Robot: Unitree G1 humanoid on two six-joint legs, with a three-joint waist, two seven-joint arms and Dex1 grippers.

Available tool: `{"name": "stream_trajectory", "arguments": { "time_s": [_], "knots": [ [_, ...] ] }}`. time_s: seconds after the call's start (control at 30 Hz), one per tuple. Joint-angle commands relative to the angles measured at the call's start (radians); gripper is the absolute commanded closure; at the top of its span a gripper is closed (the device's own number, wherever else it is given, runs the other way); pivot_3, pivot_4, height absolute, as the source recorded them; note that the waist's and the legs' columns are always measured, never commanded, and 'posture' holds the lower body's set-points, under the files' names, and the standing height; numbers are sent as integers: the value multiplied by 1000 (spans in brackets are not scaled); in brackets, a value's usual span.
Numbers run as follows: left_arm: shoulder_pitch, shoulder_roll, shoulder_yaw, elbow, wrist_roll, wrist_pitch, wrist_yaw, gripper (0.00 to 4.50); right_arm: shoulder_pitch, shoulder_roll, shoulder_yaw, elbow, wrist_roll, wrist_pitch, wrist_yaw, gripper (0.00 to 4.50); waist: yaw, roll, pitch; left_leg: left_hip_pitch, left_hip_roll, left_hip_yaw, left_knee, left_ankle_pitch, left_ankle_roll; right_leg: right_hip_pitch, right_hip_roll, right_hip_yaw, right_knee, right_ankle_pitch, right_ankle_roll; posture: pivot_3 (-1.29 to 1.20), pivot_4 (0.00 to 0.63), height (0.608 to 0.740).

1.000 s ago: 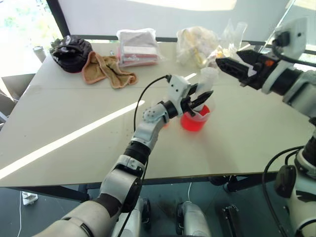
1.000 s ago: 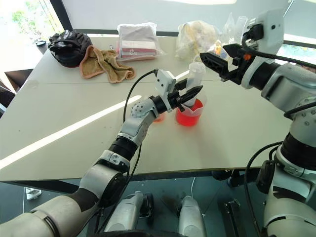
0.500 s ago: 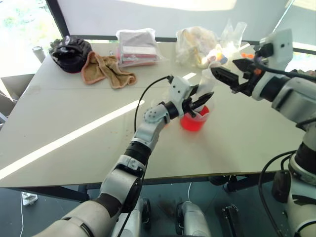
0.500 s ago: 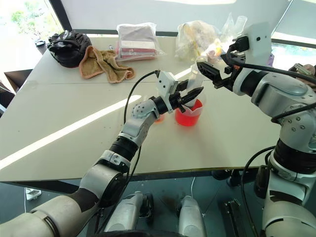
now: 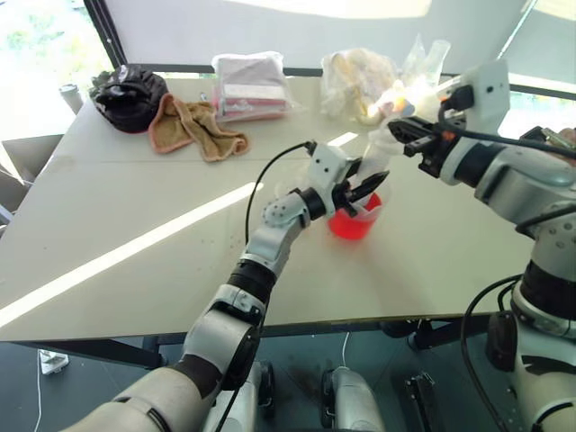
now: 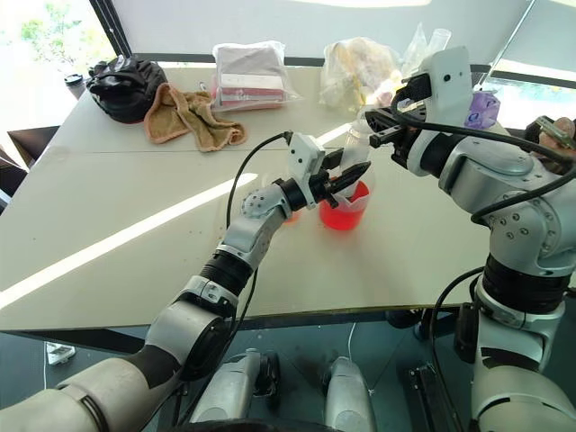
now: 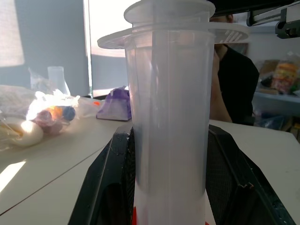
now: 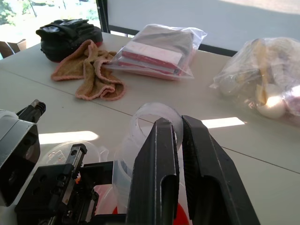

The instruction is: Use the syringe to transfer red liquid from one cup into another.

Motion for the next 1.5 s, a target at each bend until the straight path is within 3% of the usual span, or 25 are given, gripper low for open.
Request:
{"name": "stream_trajectory", "arguments": {
  "time_s": [0.03,0.23,0.6,1.5],
  "knots": [
    [-5,-24,-20,-48,-3,-11,-12,3095,-42,39,-43,-18,38,-4,-11,4477,1,0,0,0,0,0,0,0,0,0,0,0,0,0,0,0,150,740],
    [1,-31,-22,-44,0,-4,-8,3095,-101,126,-169,20,118,15,-70,4477,1,0,0,0,0,0,0,0,0,0,0,0,0,0,0,0,150,740],
    [50,-29,-43,-67,5,26,-9,3095,-185,156,-283,93,247,45,-167,4477,0,0,0,0,0,0,0,0,0,0,0,0,0,0,0,0,150,740],
    [61,-41,-43,-87,3,45,5,3095,-184,118,-255,114,362,35,-246,4477,0,0,0,0,0,0,-1,-2,3,0,0,0,-1,0,0,0,150,740]
  ]
}}
